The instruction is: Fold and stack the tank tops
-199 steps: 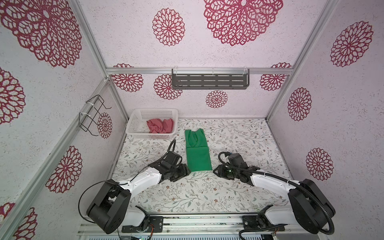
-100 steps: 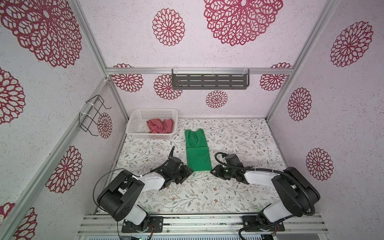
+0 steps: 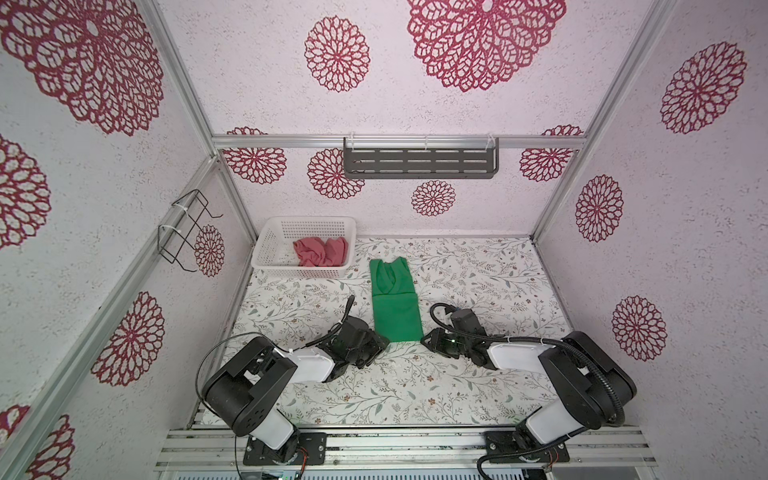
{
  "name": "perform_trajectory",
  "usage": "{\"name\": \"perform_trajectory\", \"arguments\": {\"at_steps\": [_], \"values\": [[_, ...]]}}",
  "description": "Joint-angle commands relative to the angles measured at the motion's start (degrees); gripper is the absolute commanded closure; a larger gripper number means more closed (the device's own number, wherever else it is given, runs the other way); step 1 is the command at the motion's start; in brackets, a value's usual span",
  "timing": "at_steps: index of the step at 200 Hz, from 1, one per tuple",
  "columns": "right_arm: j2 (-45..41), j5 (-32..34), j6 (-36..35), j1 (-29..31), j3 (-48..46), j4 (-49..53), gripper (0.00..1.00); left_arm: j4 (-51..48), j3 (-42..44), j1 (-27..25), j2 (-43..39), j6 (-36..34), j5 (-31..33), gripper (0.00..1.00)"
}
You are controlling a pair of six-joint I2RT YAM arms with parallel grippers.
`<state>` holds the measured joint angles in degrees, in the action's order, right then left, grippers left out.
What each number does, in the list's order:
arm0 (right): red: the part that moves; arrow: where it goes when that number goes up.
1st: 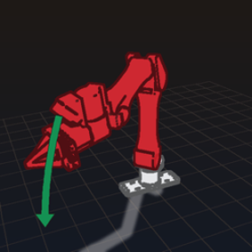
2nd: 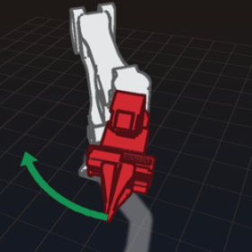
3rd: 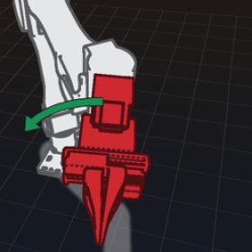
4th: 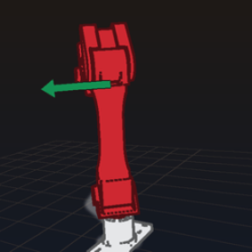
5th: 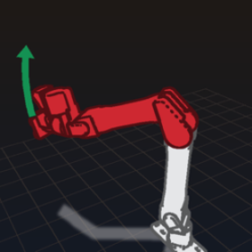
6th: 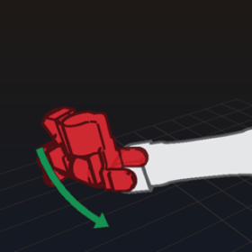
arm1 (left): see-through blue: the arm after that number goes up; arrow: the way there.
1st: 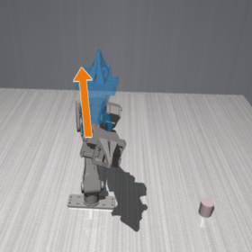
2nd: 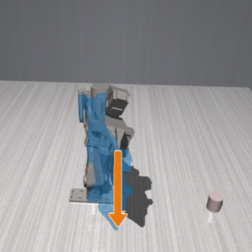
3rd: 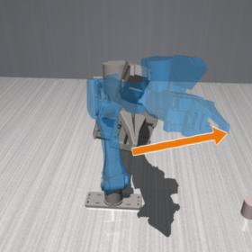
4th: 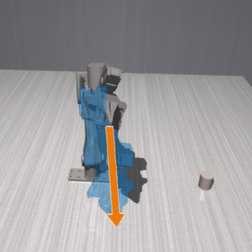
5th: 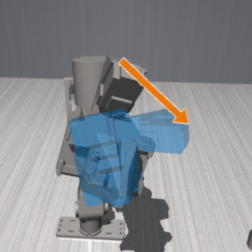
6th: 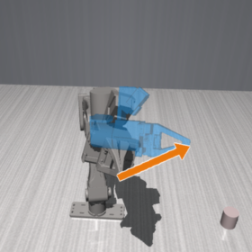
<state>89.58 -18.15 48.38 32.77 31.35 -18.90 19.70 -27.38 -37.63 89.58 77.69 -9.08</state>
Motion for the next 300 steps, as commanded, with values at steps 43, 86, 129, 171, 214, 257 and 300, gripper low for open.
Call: {"name": "perform_trajectory", "arguments": {"at_steps": [43,86,129,171,214,257,300], "values": [[2.70,1.23,1.71,-0.25,-0.40,-2.80,0.66,-7.44,2.41,-0.40,1.84,0.37,5.23,0.61],[3.03,1.10,1.98,-0.25,-0.81,-3.24,0.67,-7.89,1.32,-0.39,3.48,-0.41,6.15,0.68],[4.03,1.01,1.96,-0.25,-0.68,-3.61,0.67,-9.80,-0.19,-0.17,4.32,-1.83,7.06,0.73],[5.22,1.02,1.94,-0.25,-0.33,-3.86,0.68,-9.60,-0.39,0.01,5.43,-1.84,6.92,0.83],[5.67,1.01,2.03,-0.25,0.19,-3.74,0.75,-11.17,-1.28,0.27,5.34,-2.69,7.02,0.95],[5.21,0.95,1.98,-0.25,0.37,-3.16,0.92,-13.10,-2.41,0.36,5.08,-3.90,6.90,1.00],[1.64,0.83,1.31,0.32,0.55,0.30,1.00,-15.28,-1.94,-0.09,2.23,-4.13,7.26,1.00]]}}
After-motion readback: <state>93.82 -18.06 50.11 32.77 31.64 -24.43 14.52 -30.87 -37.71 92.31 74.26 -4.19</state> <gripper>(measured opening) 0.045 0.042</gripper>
